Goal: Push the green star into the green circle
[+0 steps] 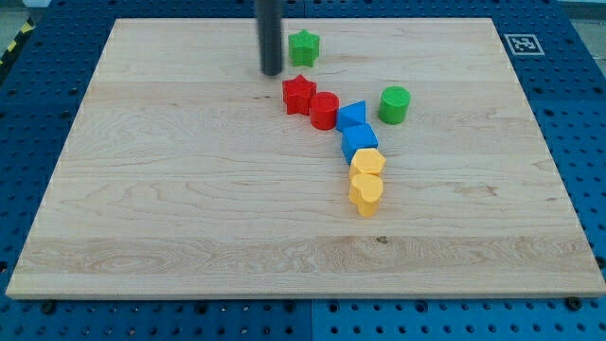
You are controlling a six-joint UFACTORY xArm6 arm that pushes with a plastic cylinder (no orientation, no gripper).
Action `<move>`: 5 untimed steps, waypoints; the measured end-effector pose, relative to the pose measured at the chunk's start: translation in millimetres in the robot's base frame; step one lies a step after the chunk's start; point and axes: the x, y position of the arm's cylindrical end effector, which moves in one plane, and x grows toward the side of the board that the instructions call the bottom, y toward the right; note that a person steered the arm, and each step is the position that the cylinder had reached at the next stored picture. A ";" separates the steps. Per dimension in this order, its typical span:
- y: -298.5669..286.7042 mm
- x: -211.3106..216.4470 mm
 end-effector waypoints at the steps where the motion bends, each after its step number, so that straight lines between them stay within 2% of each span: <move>1: -27.7 -17.3; 2: 23.4 -24.9; 3: 102.4 -28.3; 4: 125.2 -22.2; 5: 85.5 -13.9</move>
